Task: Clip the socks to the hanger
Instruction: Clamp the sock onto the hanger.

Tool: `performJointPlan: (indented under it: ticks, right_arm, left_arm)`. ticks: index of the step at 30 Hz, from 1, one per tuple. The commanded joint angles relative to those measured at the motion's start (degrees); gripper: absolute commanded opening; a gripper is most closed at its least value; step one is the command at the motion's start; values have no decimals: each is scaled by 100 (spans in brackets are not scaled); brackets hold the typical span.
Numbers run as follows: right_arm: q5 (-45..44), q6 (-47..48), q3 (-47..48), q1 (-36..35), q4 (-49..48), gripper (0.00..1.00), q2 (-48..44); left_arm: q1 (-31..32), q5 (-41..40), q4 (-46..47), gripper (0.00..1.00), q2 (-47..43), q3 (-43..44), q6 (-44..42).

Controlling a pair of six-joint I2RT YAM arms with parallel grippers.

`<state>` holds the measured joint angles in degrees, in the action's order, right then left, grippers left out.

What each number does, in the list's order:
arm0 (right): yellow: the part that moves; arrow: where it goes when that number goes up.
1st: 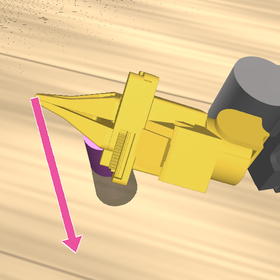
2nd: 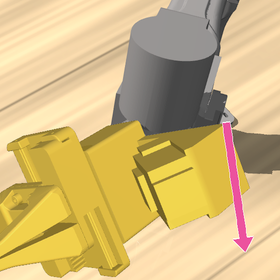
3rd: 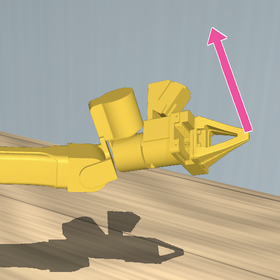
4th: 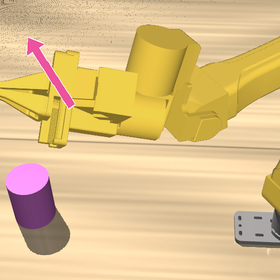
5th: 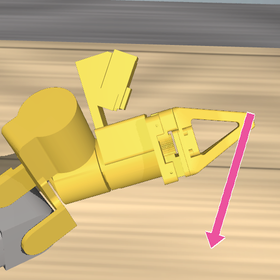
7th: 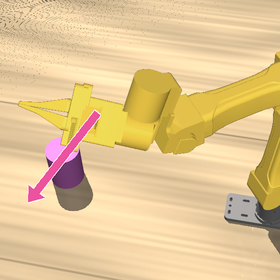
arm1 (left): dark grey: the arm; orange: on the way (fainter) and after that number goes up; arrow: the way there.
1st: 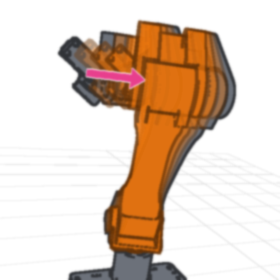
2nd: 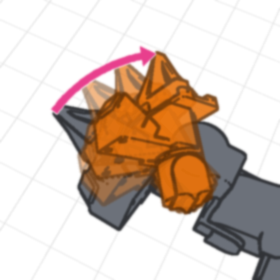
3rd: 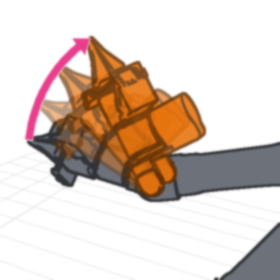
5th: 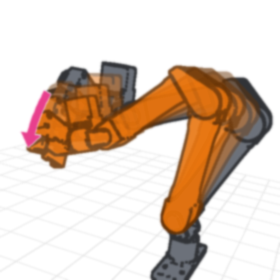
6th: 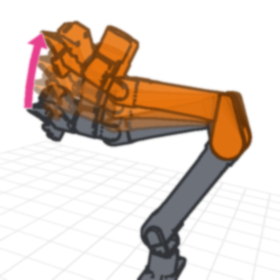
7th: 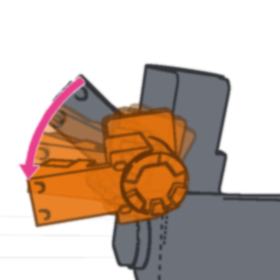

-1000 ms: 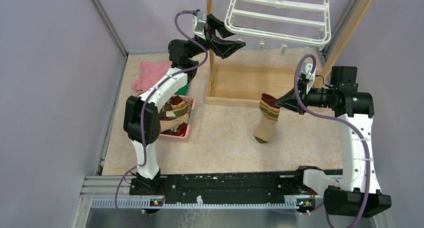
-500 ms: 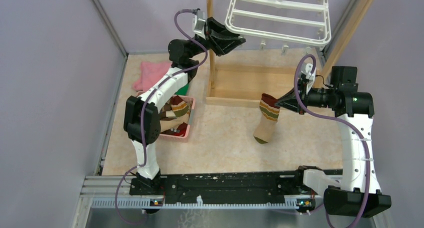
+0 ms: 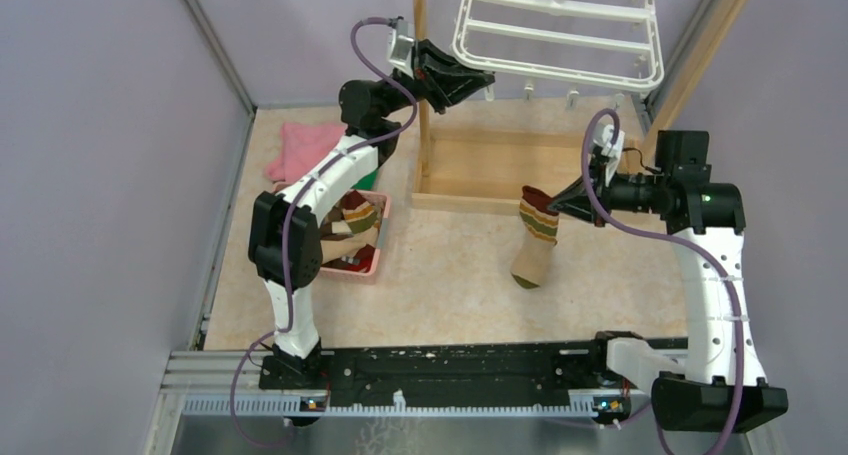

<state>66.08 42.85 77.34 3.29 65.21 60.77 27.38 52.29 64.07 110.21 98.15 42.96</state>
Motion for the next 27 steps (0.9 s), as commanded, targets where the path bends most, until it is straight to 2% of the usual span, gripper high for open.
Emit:
performJointPlan:
  ticks: [1, 4, 8, 12, 20, 27]
  right_arm:
    - [-996, -962, 353, -831, -1033, 0, -75]
    - [-1519, -1539, 611, -1350, -1514, 0, 134]
    - [-2685, -1995, 974, -2233, -2048, 0, 444]
    - [-3564, -2392, 1250, -2751, -2524, 0, 793]
    - [-4253, -2627, 1782, -2912, -2926, 0, 1359]
    - [-4252, -2545, 2221, -2956, -2921, 0, 1728]
  left_arm:
    - [44, -108, 245, 7, -253, 1, 116]
    - [42, -109, 286, 7, -292, -68, 132]
    - [44, -55, 371, 7, -313, -126, 181]
    - [46, -7, 420, 7, -327, -162, 229]
    - [49, 61, 505, 7, -377, -206, 295]
    - [49, 66, 638, 7, -358, -286, 353]
